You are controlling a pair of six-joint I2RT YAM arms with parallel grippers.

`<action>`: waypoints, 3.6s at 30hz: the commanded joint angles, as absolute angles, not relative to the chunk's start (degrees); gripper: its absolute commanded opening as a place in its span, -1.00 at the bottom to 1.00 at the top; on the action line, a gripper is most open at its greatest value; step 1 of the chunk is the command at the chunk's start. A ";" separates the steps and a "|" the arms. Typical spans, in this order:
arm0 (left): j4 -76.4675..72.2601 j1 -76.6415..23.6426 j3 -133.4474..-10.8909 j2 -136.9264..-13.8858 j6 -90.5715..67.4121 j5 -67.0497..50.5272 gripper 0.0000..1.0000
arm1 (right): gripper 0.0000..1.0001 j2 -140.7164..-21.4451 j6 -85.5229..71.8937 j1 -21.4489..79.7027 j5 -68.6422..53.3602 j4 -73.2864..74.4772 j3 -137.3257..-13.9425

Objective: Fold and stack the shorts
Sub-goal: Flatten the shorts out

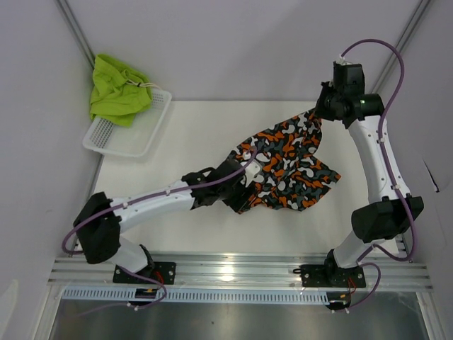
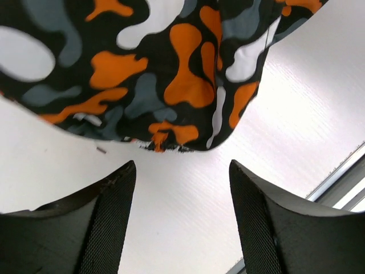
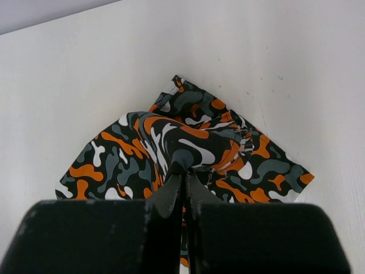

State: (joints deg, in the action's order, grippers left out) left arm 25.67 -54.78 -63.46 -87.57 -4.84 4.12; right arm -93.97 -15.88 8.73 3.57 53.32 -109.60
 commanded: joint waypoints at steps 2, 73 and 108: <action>19.26 -58.70 -57.85 -78.77 -8.08 14.05 0.43 | -1.00 -94.92 -16.52 8.17 1.85 50.63 -111.44; 46.22 -47.30 -69.69 -69.27 -22.85 28.73 -1.00 | -1.00 -77.35 -17.31 4.83 -2.73 41.84 -92.55; 57.59 -38.50 -126.05 -56.62 -0.97 15.49 -1.00 | -1.00 -45.98 -9.40 4.22 -17.05 45.36 -115.66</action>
State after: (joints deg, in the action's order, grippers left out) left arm 63.24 -39.42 -125.36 -60.18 -4.21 16.56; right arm -48.01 -11.42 4.84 -19.97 44.36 -114.45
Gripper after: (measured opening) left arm 0.022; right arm 0.002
